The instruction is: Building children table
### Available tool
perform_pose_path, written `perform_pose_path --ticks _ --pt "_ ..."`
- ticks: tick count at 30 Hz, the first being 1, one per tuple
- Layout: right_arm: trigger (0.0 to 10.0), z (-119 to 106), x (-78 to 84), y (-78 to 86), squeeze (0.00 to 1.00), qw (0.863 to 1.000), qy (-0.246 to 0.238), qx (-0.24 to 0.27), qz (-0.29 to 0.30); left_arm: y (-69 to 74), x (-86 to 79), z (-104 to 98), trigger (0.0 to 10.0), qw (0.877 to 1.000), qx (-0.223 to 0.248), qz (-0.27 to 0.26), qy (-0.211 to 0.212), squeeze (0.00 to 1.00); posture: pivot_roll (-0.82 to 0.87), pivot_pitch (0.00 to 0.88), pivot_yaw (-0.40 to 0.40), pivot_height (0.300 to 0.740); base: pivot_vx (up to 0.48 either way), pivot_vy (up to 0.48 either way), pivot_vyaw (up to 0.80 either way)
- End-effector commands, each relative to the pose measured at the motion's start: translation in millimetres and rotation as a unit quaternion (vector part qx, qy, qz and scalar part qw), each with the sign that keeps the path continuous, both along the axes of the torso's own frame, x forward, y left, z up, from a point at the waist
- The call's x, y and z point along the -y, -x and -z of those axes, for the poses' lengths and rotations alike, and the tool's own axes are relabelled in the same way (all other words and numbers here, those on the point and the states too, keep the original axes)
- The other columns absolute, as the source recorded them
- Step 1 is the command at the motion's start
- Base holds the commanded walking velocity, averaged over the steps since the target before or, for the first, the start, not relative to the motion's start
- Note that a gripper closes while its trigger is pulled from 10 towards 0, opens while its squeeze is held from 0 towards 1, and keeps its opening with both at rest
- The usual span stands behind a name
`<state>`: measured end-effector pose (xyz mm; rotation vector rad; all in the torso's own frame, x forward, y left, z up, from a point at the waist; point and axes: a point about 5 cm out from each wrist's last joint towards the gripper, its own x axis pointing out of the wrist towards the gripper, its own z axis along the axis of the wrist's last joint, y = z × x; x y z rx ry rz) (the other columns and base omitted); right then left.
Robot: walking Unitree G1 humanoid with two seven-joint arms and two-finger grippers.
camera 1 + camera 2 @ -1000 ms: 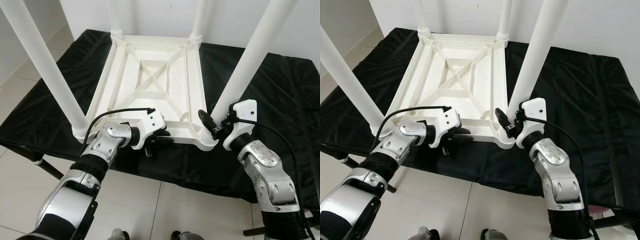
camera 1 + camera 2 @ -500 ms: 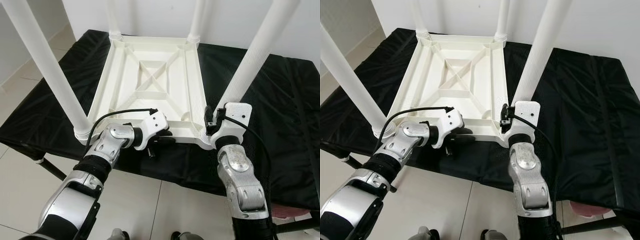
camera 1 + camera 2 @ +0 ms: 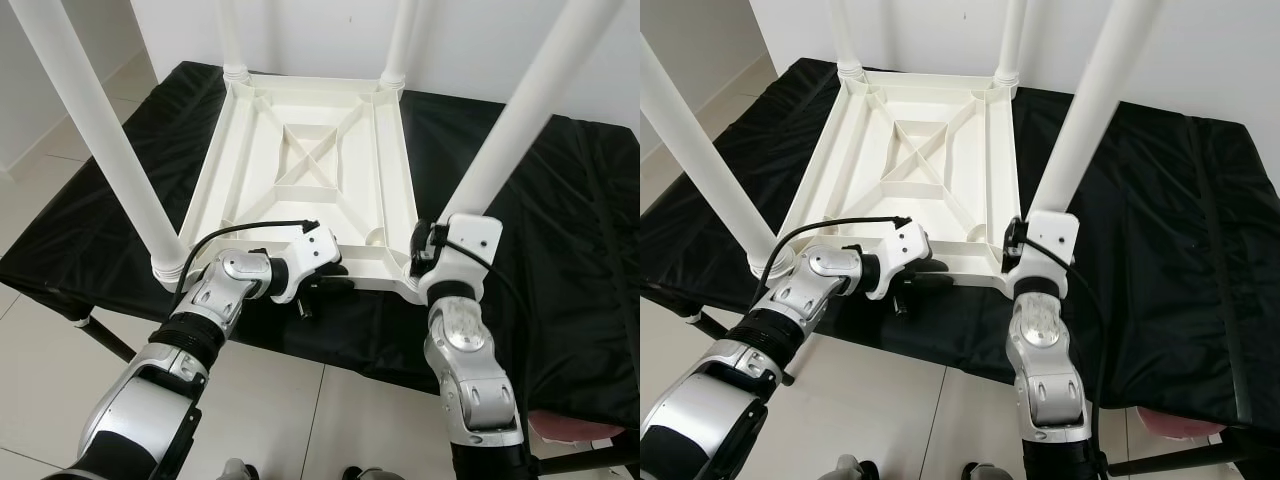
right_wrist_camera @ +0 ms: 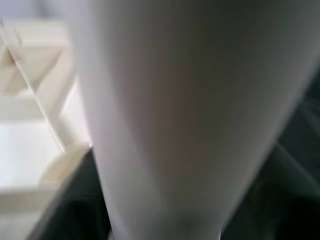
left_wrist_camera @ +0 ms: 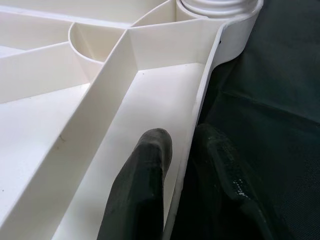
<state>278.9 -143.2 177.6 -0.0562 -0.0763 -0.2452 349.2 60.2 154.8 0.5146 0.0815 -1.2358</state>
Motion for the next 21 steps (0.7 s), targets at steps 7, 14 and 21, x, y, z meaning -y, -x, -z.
perform_pose_path --ticks 7,14,21 --pt "10.0 3.5 8.1 -2.5 0.0 0.999 -0.002 -0.008 -0.042 0.0 -18.1 14.1 10.0 0.999 -0.022 -0.038 -0.009 0.0 -0.08 0.148 0.037 0.74 0.0 0.0 0.0" --pt "10.0 -18.1 7.7 -2.7 0.0 0.981 0.055 0.017 -0.185 0.7 -18.4 13.5 10.0 0.999 -0.023 -0.032 -0.009 0.0 -0.08 0.151 0.037 0.74 0.0 0.0 0.0" --pt "10.0 -25.9 17.3 0.0 0.0 0.96 0.091 0.006 -0.266 7.7 -23.1 12.2 10.0 1.0 -0.022 0.006 -0.018 0.0 -0.09 0.151 0.038 0.74 0.0 0.0 0.0"
